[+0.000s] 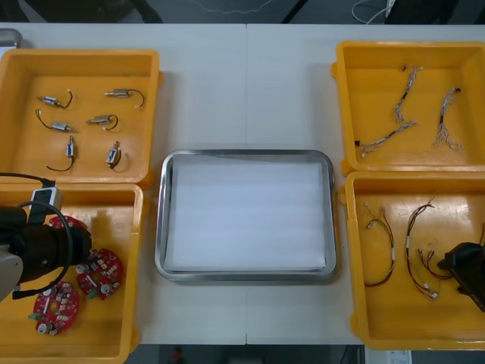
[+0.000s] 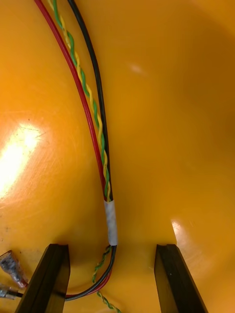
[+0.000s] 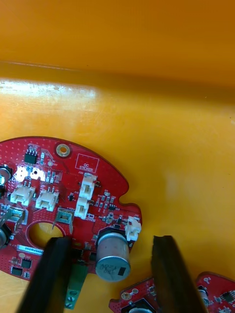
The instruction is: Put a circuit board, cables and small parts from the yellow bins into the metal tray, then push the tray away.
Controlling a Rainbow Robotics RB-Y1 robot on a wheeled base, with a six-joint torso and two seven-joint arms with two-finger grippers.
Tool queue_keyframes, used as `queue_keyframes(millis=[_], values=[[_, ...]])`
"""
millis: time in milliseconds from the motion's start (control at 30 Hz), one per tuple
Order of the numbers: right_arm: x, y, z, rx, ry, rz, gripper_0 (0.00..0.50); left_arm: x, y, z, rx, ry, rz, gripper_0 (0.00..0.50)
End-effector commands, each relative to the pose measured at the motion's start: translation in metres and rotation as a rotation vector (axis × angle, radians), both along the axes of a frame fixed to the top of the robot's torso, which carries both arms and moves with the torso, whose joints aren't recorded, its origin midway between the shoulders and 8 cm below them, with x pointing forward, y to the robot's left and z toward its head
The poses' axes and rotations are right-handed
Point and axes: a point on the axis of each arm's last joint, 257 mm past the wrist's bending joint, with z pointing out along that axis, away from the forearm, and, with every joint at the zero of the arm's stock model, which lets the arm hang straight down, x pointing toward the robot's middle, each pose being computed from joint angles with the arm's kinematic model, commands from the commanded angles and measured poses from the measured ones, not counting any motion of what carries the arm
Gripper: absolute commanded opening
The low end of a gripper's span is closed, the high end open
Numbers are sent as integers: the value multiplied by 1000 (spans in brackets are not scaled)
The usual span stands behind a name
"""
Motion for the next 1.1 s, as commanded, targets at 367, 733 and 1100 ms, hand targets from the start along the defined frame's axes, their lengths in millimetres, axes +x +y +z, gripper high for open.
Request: queue_keyframes(millis=[367,733,1100], values=[[-12,-2,-7,8,27,-41,0,-1,-1,5,-29,-5,18,0],[-1,-28,41,-43,-14,-45,0,-12,18,63,-16,39,54,0],[-11,-42,113,-160,27,52,0,-30,1,133,27,91,-26,0]])
